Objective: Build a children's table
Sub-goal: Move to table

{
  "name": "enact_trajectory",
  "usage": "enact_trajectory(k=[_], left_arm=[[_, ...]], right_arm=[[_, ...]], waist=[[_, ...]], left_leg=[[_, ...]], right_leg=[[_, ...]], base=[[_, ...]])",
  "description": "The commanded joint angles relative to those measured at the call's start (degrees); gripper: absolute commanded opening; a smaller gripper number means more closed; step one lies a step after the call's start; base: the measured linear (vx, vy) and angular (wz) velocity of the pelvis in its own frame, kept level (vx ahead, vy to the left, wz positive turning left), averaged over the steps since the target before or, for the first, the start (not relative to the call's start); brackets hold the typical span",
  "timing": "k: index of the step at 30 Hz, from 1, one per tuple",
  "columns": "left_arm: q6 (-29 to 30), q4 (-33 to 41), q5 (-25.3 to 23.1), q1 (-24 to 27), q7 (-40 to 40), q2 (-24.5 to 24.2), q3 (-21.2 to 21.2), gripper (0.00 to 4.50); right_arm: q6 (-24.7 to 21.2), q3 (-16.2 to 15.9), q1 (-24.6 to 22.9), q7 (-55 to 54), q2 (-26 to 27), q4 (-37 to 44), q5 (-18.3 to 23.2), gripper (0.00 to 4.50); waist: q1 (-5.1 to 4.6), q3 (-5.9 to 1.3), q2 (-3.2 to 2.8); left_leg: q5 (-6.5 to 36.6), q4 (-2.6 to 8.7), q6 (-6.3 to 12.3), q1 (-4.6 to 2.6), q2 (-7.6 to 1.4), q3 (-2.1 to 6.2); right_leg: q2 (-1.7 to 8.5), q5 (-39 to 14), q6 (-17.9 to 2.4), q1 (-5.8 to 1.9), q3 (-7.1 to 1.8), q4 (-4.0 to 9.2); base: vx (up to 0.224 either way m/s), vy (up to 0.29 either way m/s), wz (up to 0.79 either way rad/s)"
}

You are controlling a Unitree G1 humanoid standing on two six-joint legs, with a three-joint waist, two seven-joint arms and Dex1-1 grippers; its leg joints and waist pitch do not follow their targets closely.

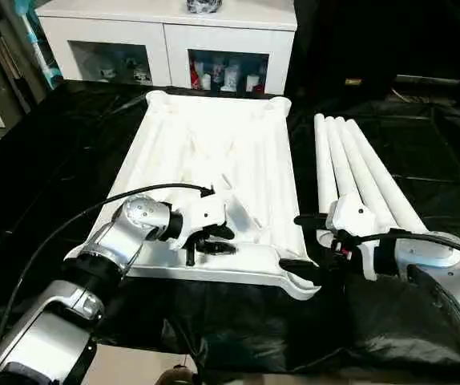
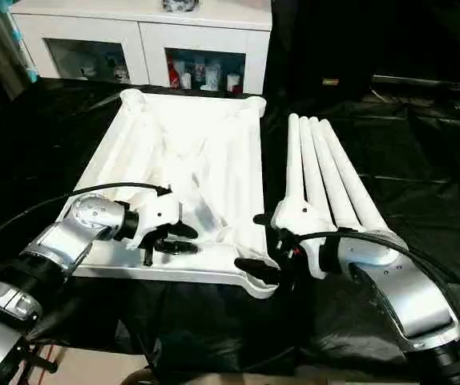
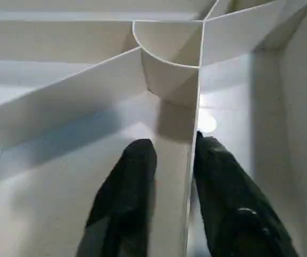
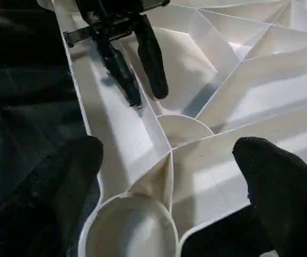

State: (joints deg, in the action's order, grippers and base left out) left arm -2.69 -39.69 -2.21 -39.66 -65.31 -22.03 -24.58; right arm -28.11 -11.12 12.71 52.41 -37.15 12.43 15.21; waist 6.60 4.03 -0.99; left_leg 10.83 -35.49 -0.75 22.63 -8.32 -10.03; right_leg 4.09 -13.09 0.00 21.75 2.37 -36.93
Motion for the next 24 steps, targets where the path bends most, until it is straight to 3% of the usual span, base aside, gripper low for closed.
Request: enact_trajectory(k=[1, 5, 10, 13, 16, 18, 20, 24], left_arm=[[-0.07, -1.24, -0.87, -0.69, -0.34, 0.12, 0.35, 1.05], [-0.46, -1.52, -1.38, -0.69, -0.42, 0.08, 0.22, 0.70], [-3.49, -1.63, -2.64, -1.02, 3.30, 0.03, 0.86, 0.27], [-5.48, 3.40, -2.41, -0.77, 6.94, -0.37, 2.97, 0.02], [-5.44, 5.85, -2.42, -0.34, 7.93, -0.72, 3.76, 0.02], [-5.14, 8.24, -2.87, 0.19, 8.64, -1.39, 4.24, 0.02], [-5.42, 9.30, -3.47, 0.36, 9.31, -1.89, 4.42, 0.02], [-5.08, 12.80, -4.40, 0.80, 10.75, -4.68, 5.88, 0.02]], right_arm=[[-0.41, -0.44, 0.25, 0.40, -0.22, 0.65, 0.03, 4.50], [-0.53, -0.83, 0.26, 0.73, -0.26, 0.69, 0.08, 4.50], [-0.59, -0.90, 0.29, 0.75, -0.08, 0.73, -0.01, 4.50], [-0.55, -0.73, 0.25, 0.48, 0.04, 0.70, -0.06, 4.50], [-0.49, -0.77, 0.19, 0.38, 0.03, 0.73, -0.15, 4.50], [-0.49, -0.76, 0.19, 0.30, 0.08, 0.77, -0.20, 4.50], [-0.48, -0.77, 0.22, 0.27, 0.11, 0.77, -0.25, 4.50], [-0.32, -0.80, 0.29, 0.18, 0.34, 0.67, -0.41, 4.50]], waist=[[0.17, -3.14, 0.38], [0.16, -3.15, 0.47], [0.22, -2.99, 0.11], [0.18, -3.04, 0.36], [-0.20, -3.28, 0.32], [-0.20, -3.85, 0.47], [-0.07, -4.10, 0.37], [0.18, -4.39, 0.44]], left_leg=[[13.85, 5.47, 0.99, -1.63, -5.51, 2.42], [14.50, 5.59, 0.65, -1.61, -5.58, 2.46], [16.56, 5.75, -0.10, -1.68, -5.63, 2.59], [16.75, 5.82, -0.38, -1.55, -5.66, 2.68], [13.57, 5.74, 0.28, -1.07, -5.62, 2.72], [8.15, 4.94, 2.49, -1.12, -5.37, 2.32], [3.52, 4.40, 4.95, -0.70, -5.20, 2.21], [0.85, 3.77, 7.87, -0.49, -5.18, 2.07]], right_leg=[[6.12, -7.66, -14.71, -1.63, -3.12, 5.12], [6.17, -8.78, -14.41, -1.62, -3.16, 5.23], [6.30, -11.70, -13.67, -1.42, -3.23, 5.54], [6.39, -12.64, -13.10, -1.48, -3.21, 5.59], [6.17, -7.11, -13.54, -1.79, -2.97, 4.95], [6.03, 1.51, -15.00, -1.90, -2.88, 4.19], [5.80, 8.65, -15.79, -1.94, -2.66, 3.44], [5.63, 12.91, -16.94, -1.65, -2.33, 2.80]], base=[[0.000, 0.000, 0.00], [0.000, 0.000, 0.00], [0.000, 0.000, 0.00], [0.000, 0.000, 0.00], [0.000, 0.000, 0.00], [0.000, 0.000, 0.00], [0.000, 0.000, 0.00], [0.000, 0.000, 0.00]])
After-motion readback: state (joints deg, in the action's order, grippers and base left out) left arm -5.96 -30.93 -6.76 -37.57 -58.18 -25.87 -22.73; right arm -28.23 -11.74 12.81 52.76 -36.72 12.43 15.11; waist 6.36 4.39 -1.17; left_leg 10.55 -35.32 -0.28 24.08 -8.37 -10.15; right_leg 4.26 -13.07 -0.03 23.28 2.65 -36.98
